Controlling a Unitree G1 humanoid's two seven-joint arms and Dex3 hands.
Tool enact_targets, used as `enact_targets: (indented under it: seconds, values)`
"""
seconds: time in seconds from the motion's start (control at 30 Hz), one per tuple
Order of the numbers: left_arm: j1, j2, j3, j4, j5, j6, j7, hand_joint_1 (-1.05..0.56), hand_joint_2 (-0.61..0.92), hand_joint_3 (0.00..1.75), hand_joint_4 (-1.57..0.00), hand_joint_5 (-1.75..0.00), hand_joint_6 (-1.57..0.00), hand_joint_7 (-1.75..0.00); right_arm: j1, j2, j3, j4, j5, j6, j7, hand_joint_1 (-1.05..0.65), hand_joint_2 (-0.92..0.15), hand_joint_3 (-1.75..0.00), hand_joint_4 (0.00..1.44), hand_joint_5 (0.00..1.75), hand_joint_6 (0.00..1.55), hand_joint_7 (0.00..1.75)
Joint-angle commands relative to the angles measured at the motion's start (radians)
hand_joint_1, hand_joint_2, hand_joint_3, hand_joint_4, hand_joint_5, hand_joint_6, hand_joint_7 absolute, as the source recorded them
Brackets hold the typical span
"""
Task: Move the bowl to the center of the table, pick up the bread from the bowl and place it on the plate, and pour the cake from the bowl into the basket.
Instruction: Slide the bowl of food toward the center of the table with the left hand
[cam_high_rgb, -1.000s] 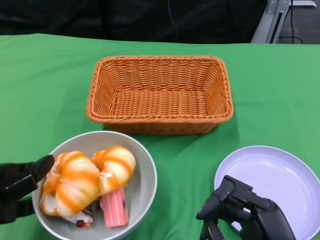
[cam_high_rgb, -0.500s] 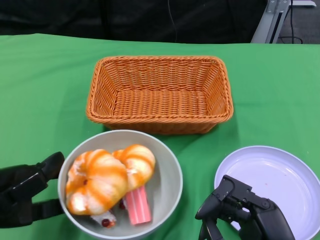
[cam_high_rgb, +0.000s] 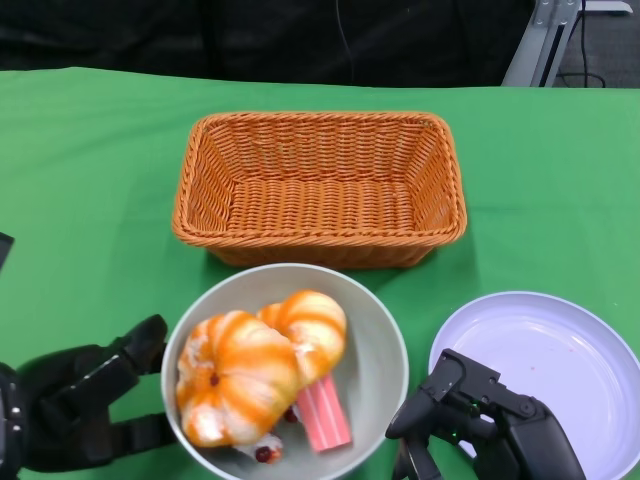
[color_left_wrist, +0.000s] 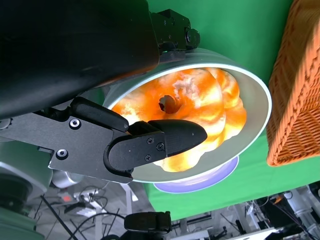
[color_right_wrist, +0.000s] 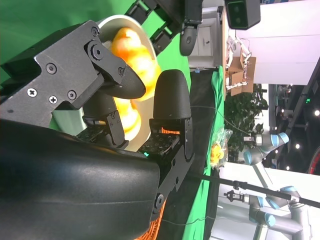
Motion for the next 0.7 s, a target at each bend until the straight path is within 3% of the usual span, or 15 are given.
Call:
enact_targets:
  seconds: [0.03,0.33,0.7]
  values:
    - [-0.017,-0.032,0.014,-0.038,-0.005,0.039,0.032,-0.68,0.92,0.62,0.0,0.0,0.0,0.0,-0.004,0.002,-0.001,0.003,-0.009,-0.013,-0.01,-0.08,-0.48,-1.24,0.71,1.62,0.68,1.41]
    - [-0.021,-0.101,-0.01,-0.085,0.009,0.069,0.07,-0.67,0.92,0.59,0.0,0.0,0.0,0.0,-0.008,0.001,0.0,0.02,-0.034,-0.042,-0.024,-0.1,-0.47,-1.23,0.71,1.61,0.68,1.39]
    - [-0.009,-0.163,-0.075,-0.111,0.031,-0.02,0.108,-0.64,0.92,0.58,0.0,0.0,0.0,0.0,-0.005,0.001,0.001,0.018,-0.022,-0.04,-0.019,-0.09,-0.47,-1.22,0.71,1.62,0.69,1.39]
